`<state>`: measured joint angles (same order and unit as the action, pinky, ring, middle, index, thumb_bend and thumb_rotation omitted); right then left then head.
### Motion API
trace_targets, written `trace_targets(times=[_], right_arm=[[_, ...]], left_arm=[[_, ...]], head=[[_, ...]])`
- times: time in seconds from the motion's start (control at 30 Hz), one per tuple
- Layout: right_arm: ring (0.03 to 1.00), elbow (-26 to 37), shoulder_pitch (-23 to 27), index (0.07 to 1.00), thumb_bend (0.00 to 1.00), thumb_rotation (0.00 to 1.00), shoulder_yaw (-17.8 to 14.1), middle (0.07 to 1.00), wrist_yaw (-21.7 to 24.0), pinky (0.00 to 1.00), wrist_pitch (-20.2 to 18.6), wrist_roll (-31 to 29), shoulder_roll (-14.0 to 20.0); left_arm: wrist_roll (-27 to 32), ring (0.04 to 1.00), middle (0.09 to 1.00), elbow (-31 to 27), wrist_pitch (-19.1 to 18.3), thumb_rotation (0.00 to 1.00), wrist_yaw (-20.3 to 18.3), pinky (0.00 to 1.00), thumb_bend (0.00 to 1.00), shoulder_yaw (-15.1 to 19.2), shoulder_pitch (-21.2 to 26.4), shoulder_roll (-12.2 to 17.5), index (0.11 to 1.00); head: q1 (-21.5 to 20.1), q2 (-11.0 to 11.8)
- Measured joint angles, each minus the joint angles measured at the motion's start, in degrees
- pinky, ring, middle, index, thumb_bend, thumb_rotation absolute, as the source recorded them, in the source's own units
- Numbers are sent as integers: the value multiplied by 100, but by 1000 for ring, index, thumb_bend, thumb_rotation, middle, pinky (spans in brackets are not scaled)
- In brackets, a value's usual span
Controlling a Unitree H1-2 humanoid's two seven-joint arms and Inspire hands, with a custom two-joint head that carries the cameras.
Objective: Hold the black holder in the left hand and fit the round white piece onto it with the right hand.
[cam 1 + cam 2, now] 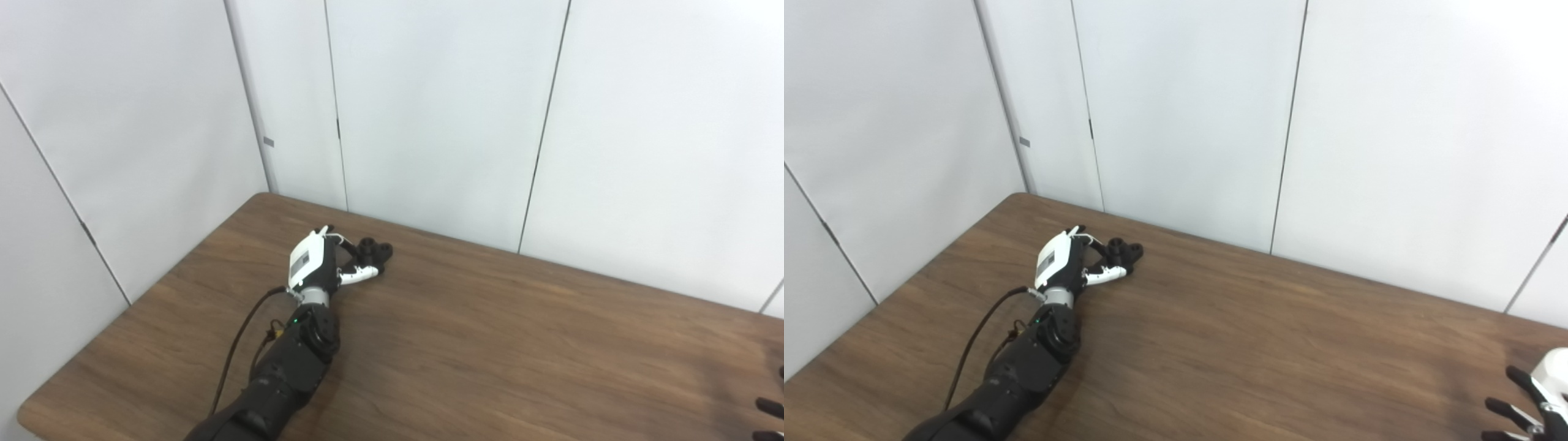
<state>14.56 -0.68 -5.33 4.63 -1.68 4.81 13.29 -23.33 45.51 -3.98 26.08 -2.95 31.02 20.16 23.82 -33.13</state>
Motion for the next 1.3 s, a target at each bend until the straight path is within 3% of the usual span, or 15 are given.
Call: trace_targets(times=[0.47, 0.53, 0.7, 1.07, 1.3], right_arm=[[762, 26, 3, 856, 557, 182, 6, 938, -3, 562, 1, 117, -37], [766, 26, 4, 856, 554, 151, 6, 940, -4, 571, 1, 116, -47], [770, 8, 34, 844, 554, 136, 27, 942, -10, 575, 6, 130, -71], [700, -307, 197, 776, 701, 327, -3, 875, -81, 589, 39, 116, -71], [692, -294, 310, 778, 631, 460, 62, 861, -272, 536, 20, 411, -172]], left_arm=[[51, 1000, 946, -106, 363, 58, -289, 1000, 524, -201, -85, 102, 485], [88, 1000, 962, -296, 438, 64, -455, 1000, 525, -226, -191, 126, 485], [168, 1000, 996, -822, 518, 64, -1035, 1000, 525, -364, -428, 205, 485], [131, 1000, 981, -1453, 1002, 62, -1546, 1000, 525, -989, -717, 293, 483], [113, 1000, 988, -1774, 1184, 61, -1708, 1000, 525, -1290, -858, 241, 484]], head=[[-158, -18], [-158, -18], [-676, -220], [-1537, -431], [-2047, -536]])
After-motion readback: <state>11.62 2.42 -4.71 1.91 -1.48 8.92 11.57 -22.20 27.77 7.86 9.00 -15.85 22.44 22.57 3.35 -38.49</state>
